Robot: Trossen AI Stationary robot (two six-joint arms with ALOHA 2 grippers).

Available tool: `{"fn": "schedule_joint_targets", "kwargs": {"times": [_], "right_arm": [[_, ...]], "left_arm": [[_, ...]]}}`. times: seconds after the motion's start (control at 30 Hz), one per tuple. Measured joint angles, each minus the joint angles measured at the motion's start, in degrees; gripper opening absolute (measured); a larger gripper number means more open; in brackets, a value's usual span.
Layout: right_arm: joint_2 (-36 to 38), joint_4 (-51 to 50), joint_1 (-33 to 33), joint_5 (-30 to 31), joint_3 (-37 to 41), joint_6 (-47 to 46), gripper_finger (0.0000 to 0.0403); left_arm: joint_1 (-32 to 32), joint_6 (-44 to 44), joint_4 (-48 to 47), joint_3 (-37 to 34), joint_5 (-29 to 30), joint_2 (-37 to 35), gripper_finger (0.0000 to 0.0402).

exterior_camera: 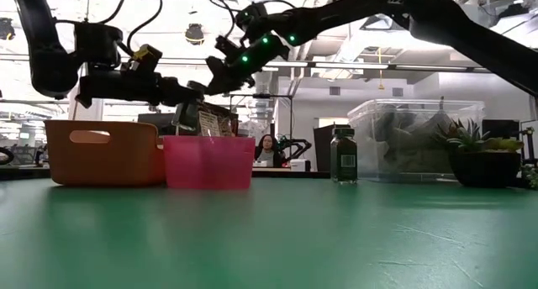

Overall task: Sort spices by type
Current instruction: Put the left green seasoning bottle into the yellow bin

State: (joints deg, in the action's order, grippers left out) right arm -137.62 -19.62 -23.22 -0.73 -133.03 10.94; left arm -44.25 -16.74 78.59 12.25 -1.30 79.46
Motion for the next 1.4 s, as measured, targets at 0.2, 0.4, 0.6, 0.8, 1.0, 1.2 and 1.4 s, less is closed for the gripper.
{"fn": "schedule_joint_targets", "kwargs": {"times": [0.2, 0.4, 0.6, 0.8, 1.0, 1.2, 1.4], "right_arm": [[0.00, 3.77, 3.78, -0.49, 0.02, 4.24, 0.0101], [0.21, 2.51, 3.96, 2.92, 0.01, 3.80, 0.0095], [2.25, -1.69, 0.81, 3.64, -0.03, 2.56, 0.0095], [3.62, -7.22, -0.78, 1.66, 0.01, 1.52, 0.0094], [3.70, -9.10, -0.77, -5.92, 0.00, 0.41, 0.0094], [3.42, -11.67, -1.54, -5.66, 0.02, -1.95, 0.0094], [3.43, -10.32, -0.53, -5.54, 0.02, -1.95, 0.0094]], "left_arm": [[0.05, -0.42, -3.72, -0.08, 0.02, -0.01, 0.0212], [0.04, 0.32, -5.52, 0.00, 3.02, -0.40, 0.0208], [0.04, -0.94, -14.17, -0.02, 6.28, -4.73, 0.0189], [-0.13, -1.18, -23.54, -0.02, 8.69, -10.80, 0.0197], [-0.23, -0.12, -22.76, -0.02, 3.38, -11.67, 0.0194], [2.27, -2.35, -18.35, -0.02, 1.66, -11.65, 0.0195], [3.25, -2.92, -15.98, -0.02, 1.57, -11.65, 0.0196]]}}
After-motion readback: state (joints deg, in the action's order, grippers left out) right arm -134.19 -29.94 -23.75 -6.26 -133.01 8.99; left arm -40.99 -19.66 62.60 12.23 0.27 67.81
